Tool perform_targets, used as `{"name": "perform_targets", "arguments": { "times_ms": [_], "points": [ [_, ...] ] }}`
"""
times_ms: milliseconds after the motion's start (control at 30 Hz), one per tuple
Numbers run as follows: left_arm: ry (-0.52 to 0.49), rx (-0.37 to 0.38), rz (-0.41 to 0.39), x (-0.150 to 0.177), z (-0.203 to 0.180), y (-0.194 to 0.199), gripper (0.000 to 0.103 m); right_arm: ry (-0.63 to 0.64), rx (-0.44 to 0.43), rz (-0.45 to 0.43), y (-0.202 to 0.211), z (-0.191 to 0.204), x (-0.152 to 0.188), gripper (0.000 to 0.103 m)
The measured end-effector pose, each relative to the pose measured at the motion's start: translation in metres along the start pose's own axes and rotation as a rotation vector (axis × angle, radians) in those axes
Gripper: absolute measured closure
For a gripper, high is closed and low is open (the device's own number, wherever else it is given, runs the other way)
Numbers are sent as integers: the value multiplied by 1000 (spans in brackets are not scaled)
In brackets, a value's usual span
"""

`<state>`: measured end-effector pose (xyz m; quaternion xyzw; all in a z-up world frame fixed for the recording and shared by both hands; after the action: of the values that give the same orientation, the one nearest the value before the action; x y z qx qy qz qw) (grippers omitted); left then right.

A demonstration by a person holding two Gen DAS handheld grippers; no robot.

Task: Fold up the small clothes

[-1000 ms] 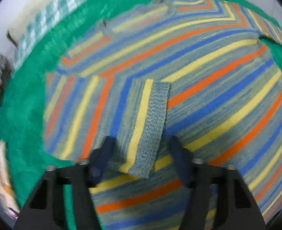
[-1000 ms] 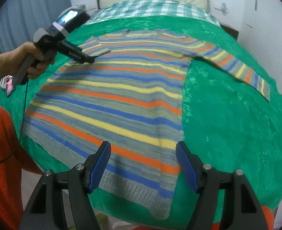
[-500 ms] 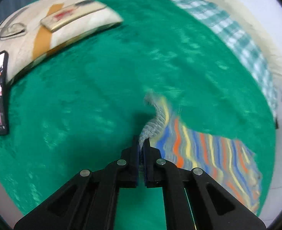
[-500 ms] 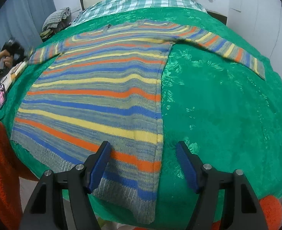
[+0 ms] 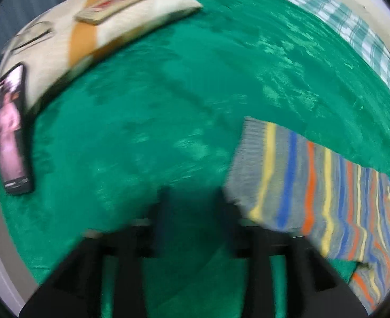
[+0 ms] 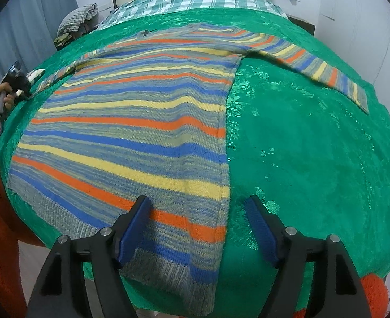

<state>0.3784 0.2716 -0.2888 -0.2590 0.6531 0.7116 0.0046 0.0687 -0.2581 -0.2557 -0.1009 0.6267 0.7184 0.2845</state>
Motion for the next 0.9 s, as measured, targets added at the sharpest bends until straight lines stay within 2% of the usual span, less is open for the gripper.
{"name": "perform_targets", "arguments": {
  "times_ms": [67, 167, 267, 333, 433, 567, 667, 767, 900],
  "points": [
    [-52, 10, -46, 7, 3, 16, 32, -14, -6, 7, 1, -3, -1, 26],
    [-219, 90, -77, 26, -14, 39, 28, -56, -7, -1, 10, -10, -6, 26],
    [-369, 174, -105, 47, -39, 67, 18, -100, -3, -31, 24, -19, -13, 26],
    [-447, 237, -123, 56, -59, 87, 16, -122, -6, -53, 37, -22, -19, 26],
    [-508, 333, -135, 53, -90, 115, 16, -103, -25, -82, 63, -20, -37, 26],
    [-589, 428, -164, 34, -134, 144, 8, -6, -54, -164, 106, -8, -98, 26],
    [-713, 414, -156, 16, -187, 143, 8, 46, -84, -205, 119, 1, -159, 23],
    [-804, 380, -137, -3, -239, 128, 8, 52, -128, -179, 98, 5, -216, 19],
    [-872, 357, -93, -30, -297, 93, 8, 46, -138, -95, 26, 4, -286, 19]
  ]
}}
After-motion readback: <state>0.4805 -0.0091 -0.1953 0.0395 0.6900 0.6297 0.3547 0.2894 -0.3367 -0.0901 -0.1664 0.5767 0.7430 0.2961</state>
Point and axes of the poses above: each gripper's, at about its wrist camera, not at the fingertips, and y roughly against the way its jaws point, z to its left, x to its underside, the point moved 10 cm from there along -y, roughly the way its jaws point, and after that the axes turned 12 degrees about -y, right-handed, at the moved point
